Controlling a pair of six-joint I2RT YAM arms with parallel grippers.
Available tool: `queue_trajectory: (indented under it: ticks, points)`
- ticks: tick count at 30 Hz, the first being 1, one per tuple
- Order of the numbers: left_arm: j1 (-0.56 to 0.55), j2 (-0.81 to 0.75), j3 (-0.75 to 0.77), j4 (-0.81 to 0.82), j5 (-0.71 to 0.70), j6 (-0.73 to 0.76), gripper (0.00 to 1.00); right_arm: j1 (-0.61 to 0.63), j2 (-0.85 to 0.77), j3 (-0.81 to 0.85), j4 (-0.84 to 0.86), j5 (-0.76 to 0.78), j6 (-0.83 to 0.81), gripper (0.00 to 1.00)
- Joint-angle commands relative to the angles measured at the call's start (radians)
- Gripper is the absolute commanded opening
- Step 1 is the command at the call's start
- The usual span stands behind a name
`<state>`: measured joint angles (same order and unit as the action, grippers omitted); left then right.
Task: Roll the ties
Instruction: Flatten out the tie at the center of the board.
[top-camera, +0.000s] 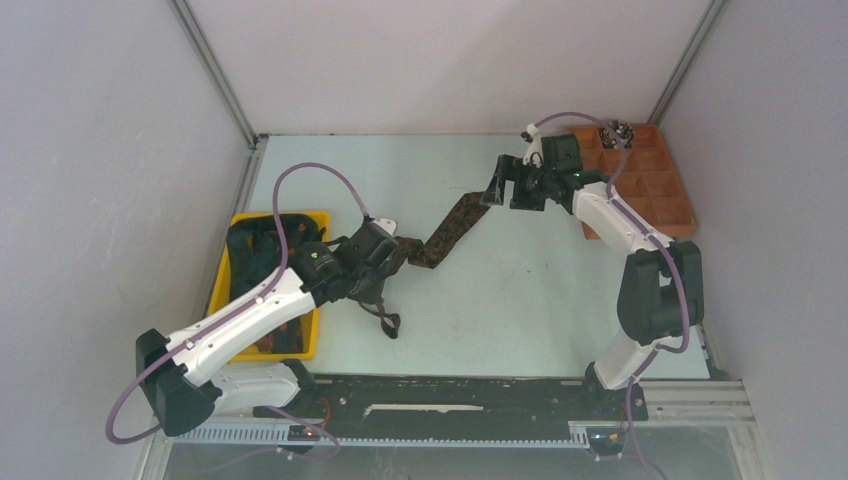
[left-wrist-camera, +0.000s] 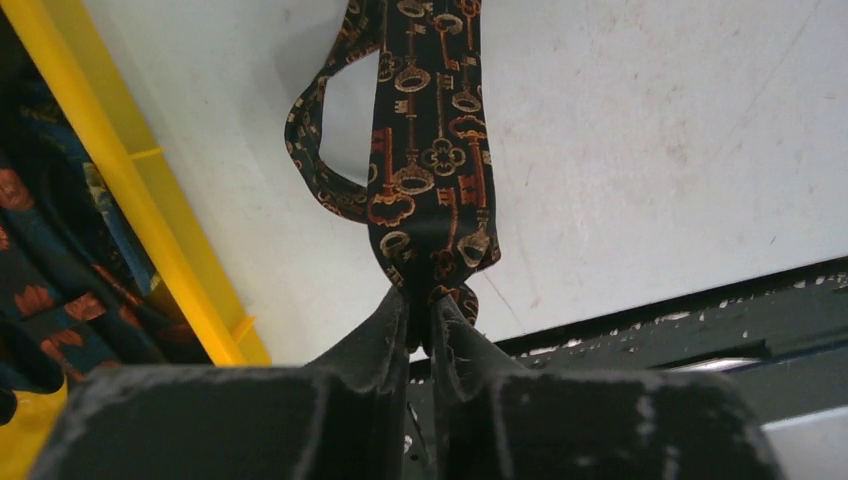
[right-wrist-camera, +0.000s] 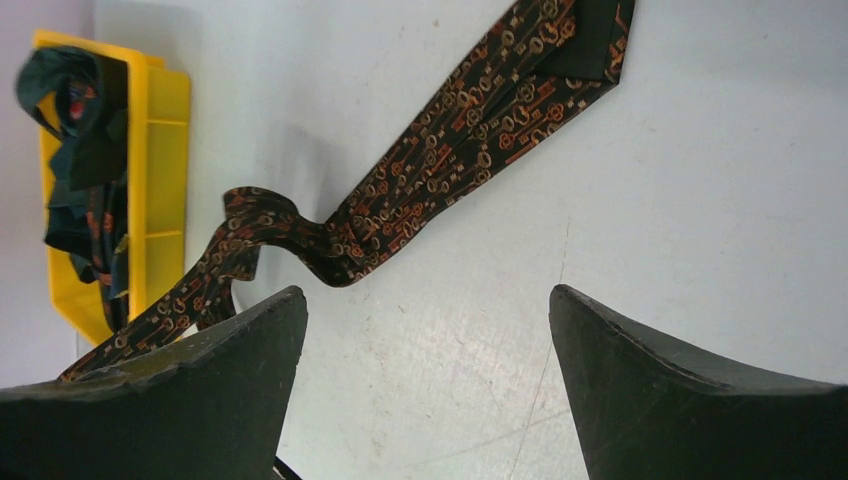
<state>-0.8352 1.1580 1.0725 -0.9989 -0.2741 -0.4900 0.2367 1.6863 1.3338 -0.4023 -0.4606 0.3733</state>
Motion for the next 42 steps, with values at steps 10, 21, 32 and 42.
queue_trajectory:
  ticks: [10, 21, 32, 42]
  points:
    - [-0.002, -0.239, -0.129, -0.007, 0.116, 0.060, 0.86, 0.182, 0.137, 0.090, -0.113, 0.385, 0.117, 0.94]
    - [-0.002, -0.334, -0.091, 0.000, -0.017, 0.093, 0.90, 0.309, 0.379, 0.395, -0.346, 0.655, 0.225, 0.93]
    - [-0.002, -0.496, -0.111, 0.044, -0.148, 0.084, 0.93, 0.390, 0.641, 0.738, -0.547, 0.761, 0.238, 0.74]
    - [-0.002, -0.717, -0.266, 0.166, -0.227, 0.032, 0.98, 0.392, 0.782, 0.849, -0.633, 0.775, 0.222, 0.43]
